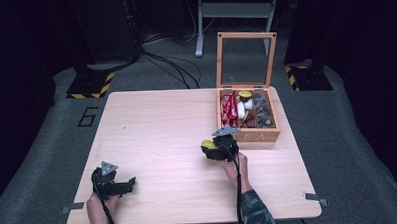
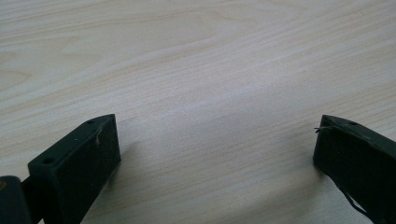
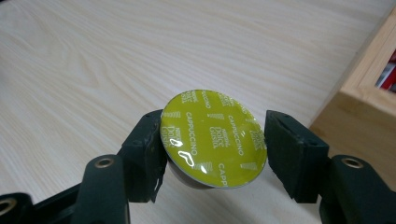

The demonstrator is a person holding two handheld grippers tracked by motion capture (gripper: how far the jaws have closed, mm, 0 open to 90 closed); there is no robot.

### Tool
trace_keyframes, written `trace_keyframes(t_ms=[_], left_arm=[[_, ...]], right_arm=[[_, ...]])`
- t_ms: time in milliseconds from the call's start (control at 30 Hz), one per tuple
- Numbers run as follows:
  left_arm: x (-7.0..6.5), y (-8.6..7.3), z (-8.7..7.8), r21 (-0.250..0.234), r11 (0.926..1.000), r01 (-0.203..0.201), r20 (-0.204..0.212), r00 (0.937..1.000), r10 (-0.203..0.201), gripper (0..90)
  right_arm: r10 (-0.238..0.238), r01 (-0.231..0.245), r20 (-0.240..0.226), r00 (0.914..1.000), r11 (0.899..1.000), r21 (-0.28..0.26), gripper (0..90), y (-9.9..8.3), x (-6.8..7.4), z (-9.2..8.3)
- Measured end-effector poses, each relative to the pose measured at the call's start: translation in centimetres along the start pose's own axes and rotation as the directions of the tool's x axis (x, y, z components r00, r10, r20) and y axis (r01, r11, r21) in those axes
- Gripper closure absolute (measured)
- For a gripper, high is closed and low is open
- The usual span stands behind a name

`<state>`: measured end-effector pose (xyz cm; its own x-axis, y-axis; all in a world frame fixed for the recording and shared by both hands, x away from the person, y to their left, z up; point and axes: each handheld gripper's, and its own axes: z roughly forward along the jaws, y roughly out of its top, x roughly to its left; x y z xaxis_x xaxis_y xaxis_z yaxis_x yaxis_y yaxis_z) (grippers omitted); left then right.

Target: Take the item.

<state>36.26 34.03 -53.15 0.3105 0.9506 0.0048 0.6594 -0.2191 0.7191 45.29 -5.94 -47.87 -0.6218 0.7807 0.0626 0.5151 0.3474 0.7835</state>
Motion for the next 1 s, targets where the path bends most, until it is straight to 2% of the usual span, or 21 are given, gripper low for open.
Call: trace_keyframes(t_ms=[100, 200, 433, 567, 767, 1000], left_arm=[[0.0, 0.0, 0.0, 0.000, 1.0000, 0.000, 0.000, 1.0000, 0.000, 0.4], [0.0, 0.0, 0.0, 0.000, 1.0000, 0.000, 0.000, 1.0000, 0.000, 0.4], [0.0, 0.0, 0.0, 0.000, 1.0000, 0.001, 0.001, 1.0000, -0.001, 0.4], [0.0, 0.0, 0.0, 0.000, 1.0000, 0.001, 0.000, 1.0000, -0.001, 0.4], [0.0, 0.0, 0.0, 0.000, 1.0000, 0.001, 0.001, 1.0000, -0.001, 0.4], [0.0, 0.0, 0.0, -0.001, 1.0000, 0.002, 0.001, 1.0000, -0.002, 0.4]], right_arm=[[-0.005, 0.005, 0.006, 1.0000, 1.000, 0.015, 39.4, -0.9, 0.1, 0.3], [0.011, -0.011, 0.002, 0.9999, 1.000, 0.020, 39.3, -1.6, 0.1, 0.7], [0.006, -0.007, 0.006, 1.0000, 0.999, 0.038, 39.2, -1.8, 0.2, 1.0], [0.021, -0.022, 0.011, 0.9997, 0.998, 0.052, 39.0, -1.9, 0.1, 1.2], [0.003, -0.005, 0.020, 0.9998, 0.997, 0.073, 38.5, -2.2, 0.1, 1.4], [0.007, -0.008, 0.008, 0.9999, 0.997, 0.074, 25.3, -2.2, 0.2, 1.2]])
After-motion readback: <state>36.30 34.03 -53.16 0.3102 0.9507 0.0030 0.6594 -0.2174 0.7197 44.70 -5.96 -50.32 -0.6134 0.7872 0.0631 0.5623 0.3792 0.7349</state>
